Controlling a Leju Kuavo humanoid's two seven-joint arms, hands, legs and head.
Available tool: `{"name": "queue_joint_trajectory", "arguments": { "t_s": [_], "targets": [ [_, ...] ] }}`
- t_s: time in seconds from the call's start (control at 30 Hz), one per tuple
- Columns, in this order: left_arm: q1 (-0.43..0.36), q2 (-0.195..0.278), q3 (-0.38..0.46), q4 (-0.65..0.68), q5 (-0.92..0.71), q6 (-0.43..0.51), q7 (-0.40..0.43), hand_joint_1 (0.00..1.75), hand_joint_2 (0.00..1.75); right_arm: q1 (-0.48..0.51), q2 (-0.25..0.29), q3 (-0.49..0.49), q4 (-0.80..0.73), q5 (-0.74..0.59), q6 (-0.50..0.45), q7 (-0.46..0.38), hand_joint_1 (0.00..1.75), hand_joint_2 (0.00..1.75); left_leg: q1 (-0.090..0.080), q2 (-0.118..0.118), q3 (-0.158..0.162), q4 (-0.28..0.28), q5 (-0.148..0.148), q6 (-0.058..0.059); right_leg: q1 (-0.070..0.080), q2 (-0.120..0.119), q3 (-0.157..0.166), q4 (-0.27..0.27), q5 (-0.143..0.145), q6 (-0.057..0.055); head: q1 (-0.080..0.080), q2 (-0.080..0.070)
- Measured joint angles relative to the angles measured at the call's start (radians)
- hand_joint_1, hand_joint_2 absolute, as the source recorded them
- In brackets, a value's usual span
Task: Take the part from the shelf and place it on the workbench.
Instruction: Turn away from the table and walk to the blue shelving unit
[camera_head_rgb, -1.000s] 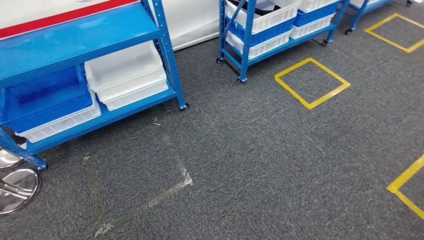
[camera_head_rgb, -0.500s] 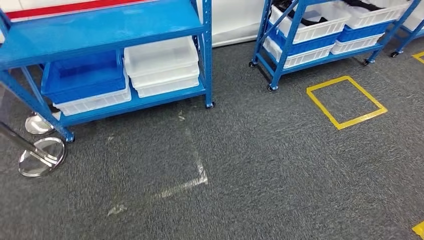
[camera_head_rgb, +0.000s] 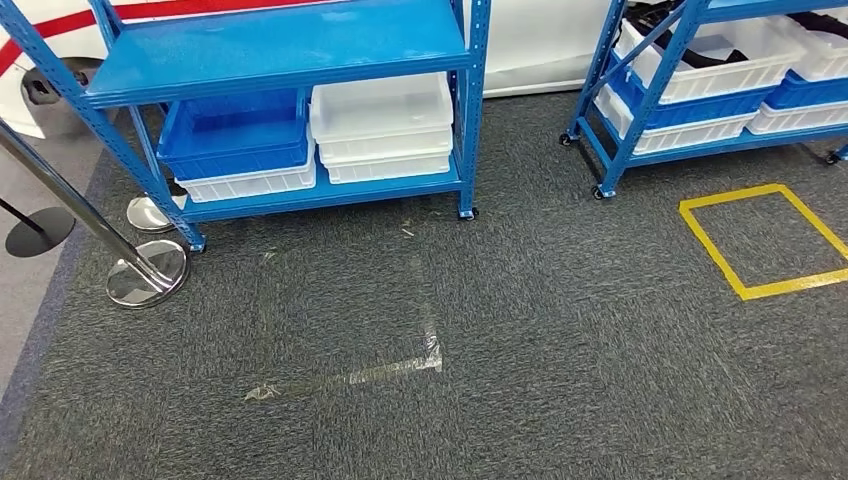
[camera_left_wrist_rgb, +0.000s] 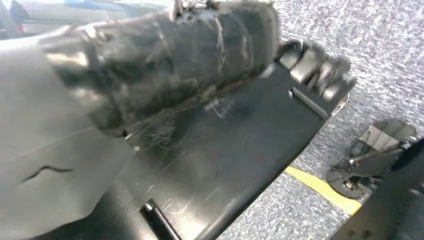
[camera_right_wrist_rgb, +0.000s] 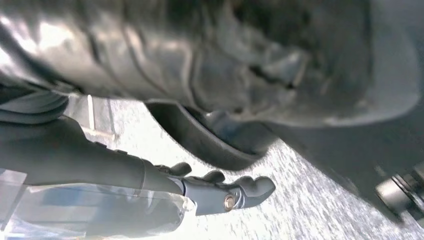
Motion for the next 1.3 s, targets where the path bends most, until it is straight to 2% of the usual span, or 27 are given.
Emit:
{"name": "queue_joint_trajectory", "arguments": {
  "t_s": [0.07,0.1,0.13,0.17,0.23,0.27,0.33,0.4,0.47,0.5,0.57,0.6,0.63,0.67,0.7,0.73,0.77,0.8,0.83,0.97,1.0,1.1,1.13,1.17,1.23,1.27,1.3],
  "targets": [
    [-0.005,0.000,0.000,0.000,-0.001,0.002,0.001,0.00,0.00,0.002,0.000,0.000,0.000,0.000,-0.004,0.003,0.00,0.00,-0.001,0.023,-0.061,0.128,-0.055,-0.004,0.005,-0.031,0.006,-0.001,-0.005,-0.006,-0.001,0.000],
    [-0.008,0.001,0.000,0.000,-0.002,0.002,0.001,0.00,0.00,0.003,0.000,0.000,0.001,0.000,-0.007,0.004,0.00,0.00,-0.001,0.025,-0.082,0.171,-0.067,-0.004,0.007,-0.045,0.009,-0.001,-0.008,-0.008,-0.001,0.000],
    [-0.008,0.001,0.000,0.000,-0.002,0.003,0.002,0.00,0.00,0.003,0.000,0.000,0.001,0.000,-0.010,0.005,0.00,0.00,-0.001,0.027,-0.085,0.180,-0.058,-0.002,0.009,-0.059,0.012,-0.001,-0.011,-0.009,-0.001,0.000],
    [-0.007,0.001,0.000,0.000,-0.002,0.003,0.002,0.00,0.00,0.003,0.000,0.000,0.001,0.000,-0.013,0.005,0.00,0.00,-0.001,0.029,-0.069,0.151,-0.032,0.001,0.010,-0.069,0.016,-0.001,-0.014,-0.008,-0.001,0.000],
    [-0.001,0.002,-0.001,0.000,-0.001,0.004,0.002,0.00,0.00,0.001,0.000,0.000,0.001,0.000,-0.020,0.005,0.00,0.00,-0.003,0.039,-0.004,0.022,0.036,0.011,0.012,-0.082,0.024,-0.002,-0.020,-0.006,0.000,0.000],
    [0.001,0.003,-0.001,0.000,0.000,0.005,0.002,0.00,0.00,-0.001,0.000,0.000,0.001,0.001,-0.028,0.005,0.00,0.00,-0.007,0.044,0.025,-0.037,0.055,0.016,0.013,-0.086,0.026,-0.002,-0.023,-0.003,0.000,0.000],
    [0.006,0.004,-0.001,0.000,0.004,0.012,0.002,0.00,0.00,-0.003,0.000,0.002,0.000,0.001,-0.055,0.002,0.00,0.00,-0.015,0.047,0.049,-0.093,0.058,0.023,0.014,-0.092,0.023,-0.004,-0.022,0.005,0.001,0.000],
    [0.009,0.004,-0.001,0.000,0.006,0.021,0.002,0.00,0.00,-0.006,0.002,0.008,0.000,0.002,-0.082,-0.001,0.00,0.00,-0.018,0.045,0.051,-0.105,0.057,0.031,0.015,-0.095,0.025,-0.011,-0.018,0.014,0.001,0.000],
    [0.012,0.003,-0.001,0.000,0.006,0.027,0.002,0.00,0.00,-0.008,0.002,0.015,0.000,0.001,-0.098,-0.006,0.00,0.00,-0.013,0.044,0.064,-0.124,0.062,0.040,0.013,-0.079,0.023,0.000,-0.030,0.023,0.002,0.000],
    [0.012,0.002,-0.001,0.000,0.006,0.029,0.002,0.00,0.00,-0.009,0.002,0.018,-0.001,0.001,-0.101,-0.008,0.00,0.00,-0.010,0.043,0.071,-0.133,0.065,0.045,0.013,-0.063,0.008,0.033,-0.048,0.026,0.004,0.000],
    [0.012,0.002,-0.001,0.000,0.006,0.032,0.002,0.00,0.00,-0.007,0.001,0.021,-0.001,0.000,-0.103,-0.011,0.00,0.00,-0.010,0.042,0.079,-0.139,0.065,0.052,0.012,-0.035,-0.055,0.155,-0.099,0.028,0.008,0.000],
    [0.012,0.001,-0.001,0.000,0.006,0.033,0.002,0.00,0.00,-0.006,0.001,0.023,-0.001,0.000,-0.103,-0.011,0.00,0.00,-0.011,0.040,0.079,-0.138,0.063,0.055,0.012,-0.031,-0.091,0.216,-0.116,0.028,0.009,0.000],
    [0.012,0.001,-0.001,0.000,0.006,0.033,0.002,0.00,0.00,-0.003,0.001,0.026,-0.001,-0.001,-0.102,-0.011,0.00,0.00,-0.012,0.036,0.081,-0.136,0.061,0.057,0.012,-0.030,-0.115,0.249,-0.114,0.029,0.009,0.000],
    [0.012,0.001,-0.001,0.000,0.006,0.033,0.002,0.00,0.00,-0.001,0.000,0.030,0.000,-0.001,-0.101,-0.010,0.00,0.00,-0.013,0.032,0.083,-0.134,0.058,0.058,0.012,-0.029,-0.121,0.244,-0.091,0.028,0.009,0.000],
    [0.012,0.001,-0.001,0.000,0.005,0.034,0.002,0.00,0.00,0.000,-0.001,0.034,0.000,-0.001,-0.101,-0.010,0.00,0.00,-0.013,0.027,0.086,-0.131,0.054,0.058,0.012,-0.029,-0.109,0.202,-0.053,0.028,0.009,0.000],
    [0.012,0.001,-0.002,0.000,0.005,0.035,0.001,0.00,0.00,0.001,-0.002,0.040,0.000,-0.002,-0.101,-0.010,0.00,0.00,-0.013,0.023,0.088,-0.127,0.048,0.056,0.012,-0.028,-0.086,0.139,-0.013,0.026,0.010,0.000],
    [0.012,0.001,-0.002,0.000,0.005,0.037,0.001,0.00,0.00,0.000,-0.003,0.045,0.000,-0.003,-0.101,-0.010,0.00,0.00,-0.015,0.020,0.088,-0.120,0.041,0.052,0.013,-0.026,-0.062,0.079,0.014,0.024,0.010,0.000],
    [0.012,0.001,-0.002,0.000,0.004,0.039,0.002,0.00,0.00,-0.001,-0.003,0.049,0.000,-0.004,-0.101,-0.010,0.00,0.00,-0.017,0.017,0.086,-0.114,0.036,0.048,0.014,-0.024,-0.043,0.036,0.026,0.021,0.009,0.000],
    [0.012,0.001,-0.003,0.000,0.004,0.041,0.002,0.00,0.00,-0.002,-0.003,0.052,0.000,-0.005,-0.101,-0.010,0.00,0.00,-0.017,0.016,0.083,-0.109,0.033,0.043,0.016,-0.023,-0.034,0.014,0.026,0.018,0.009,0.000],
    [0.013,0.001,-0.005,0.000,0.003,0.048,0.003,0.00,0.00,-0.001,-0.006,0.065,0.000,-0.010,-0.102,-0.007,0.00,0.00,-0.013,0.019,0.072,-0.087,0.015,0.022,0.014,-0.023,-0.023,-0.003,0.019,0.004,0.006,0.000],
    [0.012,0.001,-0.006,0.000,0.002,0.050,0.003,0.00,0.00,-0.002,-0.006,0.069,0.000,-0.012,-0.103,-0.006,0.00,0.00,-0.012,0.021,0.056,-0.054,-0.004,0.016,0.012,-0.024,-0.019,-0.006,0.019,0.000,0.005,0.000],
    [0.008,0.001,-0.009,0.000,0.000,0.054,0.004,0.00,0.00,-0.003,-0.007,0.075,0.000,-0.015,-0.105,-0.006,0.00,0.00,-0.006,0.027,-0.027,0.106,-0.061,0.003,0.012,-0.030,-0.010,-0.008,0.014,-0.008,0.001,0.000],
    [0.007,0.001,-0.009,0.000,-0.001,0.054,0.004,0.00,0.00,-0.003,-0.008,0.076,0.000,-0.016,-0.105,-0.006,0.00,0.00,-0.004,0.028,-0.043,0.133,-0.058,0.001,0.012,-0.032,-0.006,-0.008,0.011,-0.009,0.001,0.000],
    [0.007,0.001,-0.010,0.000,-0.001,0.054,0.004,0.00,0.00,-0.003,-0.009,0.076,0.000,-0.016,-0.105,-0.006,0.00,0.00,-0.002,0.028,-0.044,0.128,-0.038,0.000,0.011,-0.033,-0.001,-0.008,0.009,-0.010,0.001,0.000],
    [0.008,0.001,-0.011,0.000,-0.001,0.054,0.004,0.00,0.00,-0.003,-0.010,0.076,0.000,-0.017,-0.105,-0.006,0.00,0.00,0.001,0.030,-0.008,0.034,0.032,0.002,0.010,-0.033,0.009,-0.008,0.002,-0.007,0.001,0.000],
    [0.009,0.001,-0.011,0.000,0.000,0.054,0.004,0.00,0.00,-0.003,-0.010,0.076,0.000,-0.017,-0.105,-0.006,0.00,0.00,0.000,0.031,0.014,-0.019,0.057,0.004,0.011,-0.032,0.011,-0.008,0.000,-0.005,0.002,0.000],
    [0.009,0.001,-0.011,0.000,0.000,0.054,0.004,0.00,0.00,-0.004,-0.010,0.076,0.000,-0.017,-0.105,-0.006,0.00,0.00,-0.002,0.032,0.033,-0.063,0.067,0.008,0.012,-0.032,0.011,-0.007,-0.002,0.000,0.001,0.000]
  ]
}}
